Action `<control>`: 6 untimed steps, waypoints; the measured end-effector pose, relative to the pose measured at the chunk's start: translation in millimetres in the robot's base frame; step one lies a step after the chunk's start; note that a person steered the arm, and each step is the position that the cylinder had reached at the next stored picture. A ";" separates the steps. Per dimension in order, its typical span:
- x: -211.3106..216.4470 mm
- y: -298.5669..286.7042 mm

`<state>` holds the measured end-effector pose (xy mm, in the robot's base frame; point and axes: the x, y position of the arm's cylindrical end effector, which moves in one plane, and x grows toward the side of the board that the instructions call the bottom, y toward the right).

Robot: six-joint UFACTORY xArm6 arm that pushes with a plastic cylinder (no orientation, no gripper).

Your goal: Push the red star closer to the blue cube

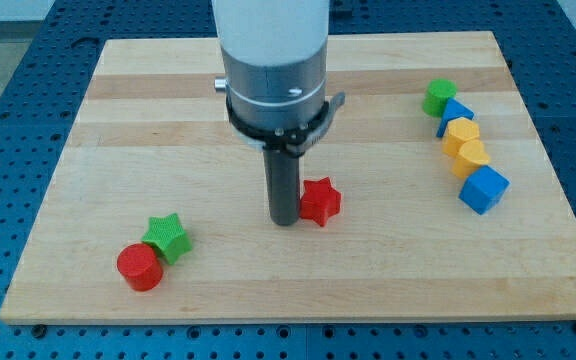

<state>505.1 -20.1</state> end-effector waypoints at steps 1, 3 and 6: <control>-12.9 27.6; 17.0 124.4; 17.3 173.1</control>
